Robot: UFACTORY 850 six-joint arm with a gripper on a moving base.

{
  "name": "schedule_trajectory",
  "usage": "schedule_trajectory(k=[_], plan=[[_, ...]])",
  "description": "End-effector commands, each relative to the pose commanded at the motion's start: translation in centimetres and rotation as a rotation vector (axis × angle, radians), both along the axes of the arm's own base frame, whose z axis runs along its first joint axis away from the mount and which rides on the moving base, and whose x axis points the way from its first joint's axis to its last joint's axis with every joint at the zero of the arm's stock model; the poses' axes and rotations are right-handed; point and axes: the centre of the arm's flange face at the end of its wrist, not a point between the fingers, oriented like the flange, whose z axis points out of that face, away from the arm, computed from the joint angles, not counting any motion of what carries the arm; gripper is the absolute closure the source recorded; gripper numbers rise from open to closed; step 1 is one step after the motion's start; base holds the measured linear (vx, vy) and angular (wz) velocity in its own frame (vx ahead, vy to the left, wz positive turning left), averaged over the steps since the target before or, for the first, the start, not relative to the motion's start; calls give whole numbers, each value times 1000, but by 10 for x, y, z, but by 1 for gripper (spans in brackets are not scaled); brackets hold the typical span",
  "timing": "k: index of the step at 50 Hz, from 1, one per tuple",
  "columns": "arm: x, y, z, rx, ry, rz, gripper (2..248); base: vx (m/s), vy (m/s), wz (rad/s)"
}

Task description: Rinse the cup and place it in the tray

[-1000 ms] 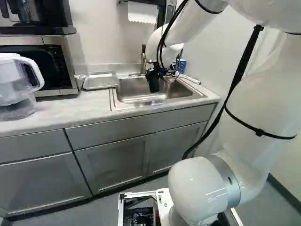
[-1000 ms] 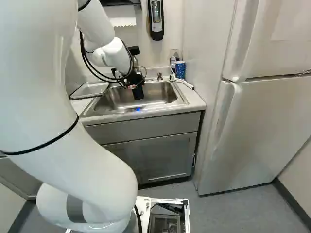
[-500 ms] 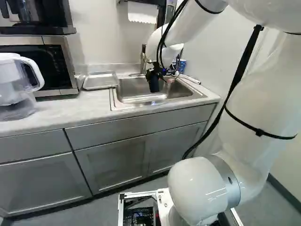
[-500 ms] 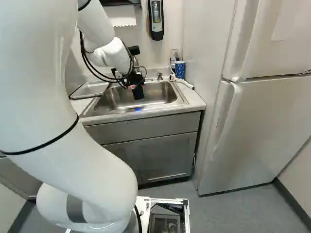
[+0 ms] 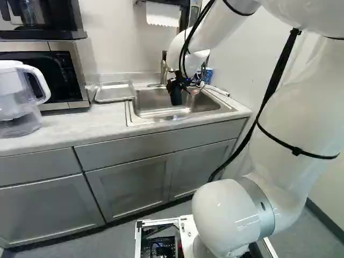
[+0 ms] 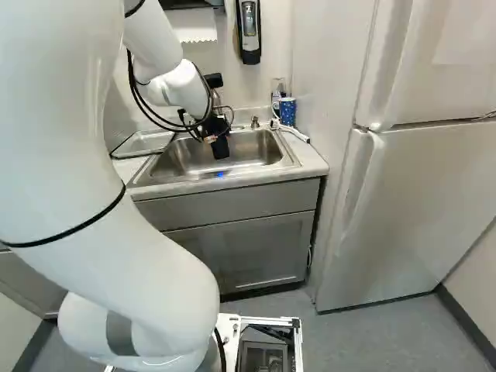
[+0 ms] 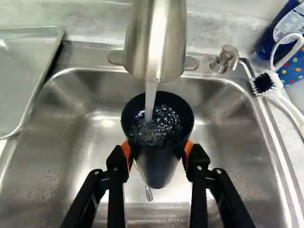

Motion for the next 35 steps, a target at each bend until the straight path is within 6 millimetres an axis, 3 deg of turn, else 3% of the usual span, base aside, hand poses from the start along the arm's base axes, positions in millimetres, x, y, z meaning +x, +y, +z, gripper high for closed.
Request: schedule_trajectory(k=[35], plan=[[0, 0, 0, 0, 0, 0, 128, 0, 0, 0]])
